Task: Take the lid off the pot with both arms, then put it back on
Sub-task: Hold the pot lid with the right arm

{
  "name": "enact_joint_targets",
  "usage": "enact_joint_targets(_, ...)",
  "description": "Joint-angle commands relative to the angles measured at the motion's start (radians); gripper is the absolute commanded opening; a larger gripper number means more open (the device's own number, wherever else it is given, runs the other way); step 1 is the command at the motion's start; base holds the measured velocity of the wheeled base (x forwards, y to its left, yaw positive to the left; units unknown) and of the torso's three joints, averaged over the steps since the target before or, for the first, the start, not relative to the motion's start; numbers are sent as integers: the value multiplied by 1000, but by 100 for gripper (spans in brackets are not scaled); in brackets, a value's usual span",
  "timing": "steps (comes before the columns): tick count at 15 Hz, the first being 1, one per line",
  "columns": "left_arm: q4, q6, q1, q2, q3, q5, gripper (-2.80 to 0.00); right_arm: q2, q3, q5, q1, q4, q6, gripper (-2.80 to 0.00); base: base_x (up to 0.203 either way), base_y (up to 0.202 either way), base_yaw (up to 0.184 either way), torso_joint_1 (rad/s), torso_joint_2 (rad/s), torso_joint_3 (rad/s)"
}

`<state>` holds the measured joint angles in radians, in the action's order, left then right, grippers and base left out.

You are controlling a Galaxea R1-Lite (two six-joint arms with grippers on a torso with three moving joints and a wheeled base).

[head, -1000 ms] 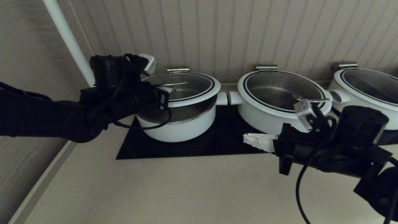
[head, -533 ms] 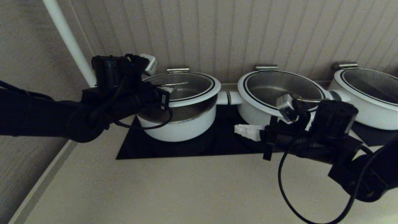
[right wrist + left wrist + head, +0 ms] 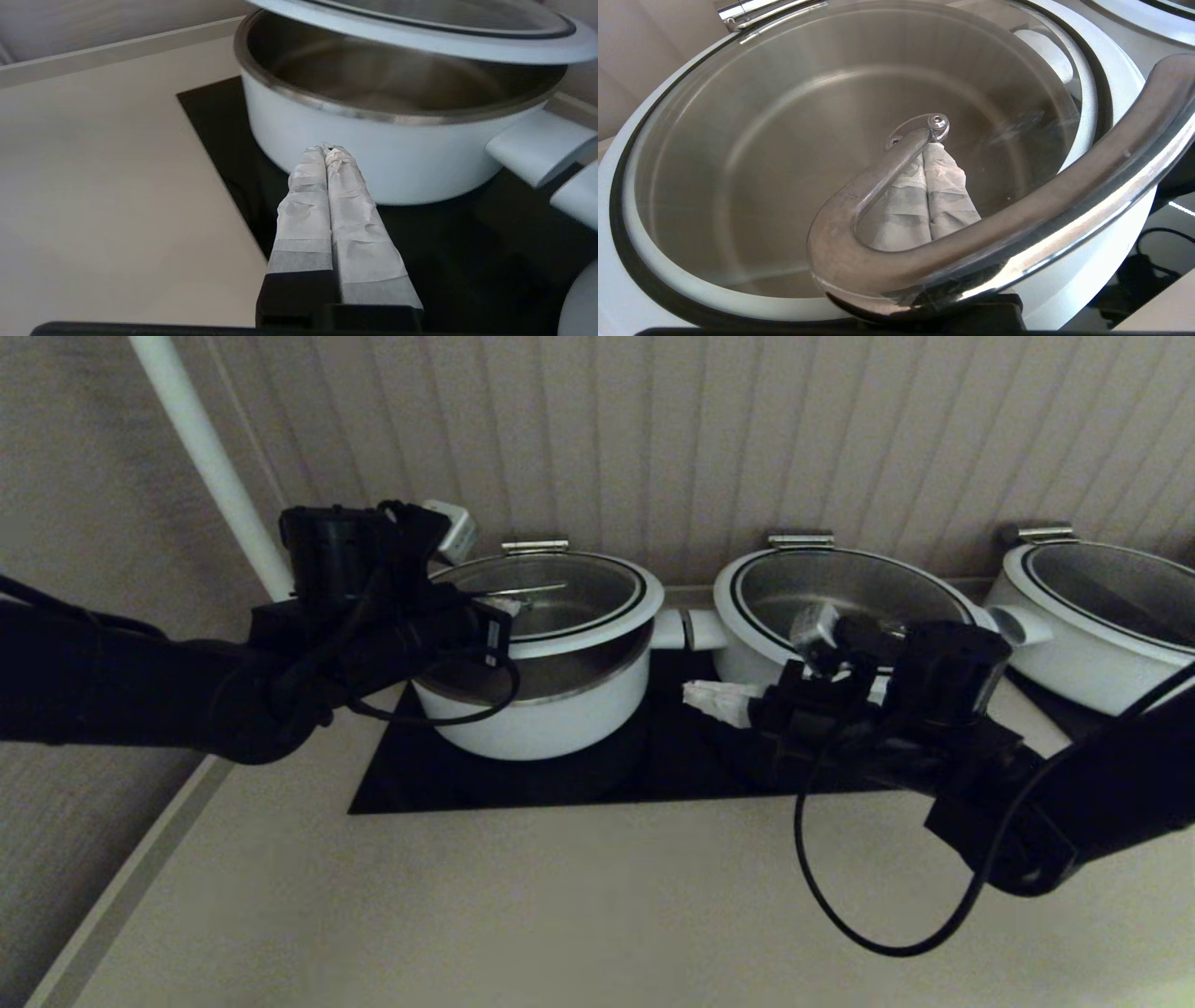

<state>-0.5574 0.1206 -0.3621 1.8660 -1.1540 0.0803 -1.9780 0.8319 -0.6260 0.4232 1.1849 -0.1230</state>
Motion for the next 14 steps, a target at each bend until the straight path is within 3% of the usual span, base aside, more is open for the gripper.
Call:
enact_joint_targets(1,-1,-1,0,4,0,1,-280,-40,42,6,3,7,-3,-280,0,0,0,0,0,0)
enact_joint_targets(5,-1,-1,2,7,0,1,-280,-72,100,47,28,9,-1,-280,0,0,0,0,0,0)
enact_joint_targets(9,-2,-3,3,9,0,1,-280,-129,144,92,62,104,0,-280,0,0,0,0,0,0)
enact_joint_targets(14,-2,-1,17,9,0,1,-280,-161,184,95,78,128,0,-280,0,0,0,0,0,0)
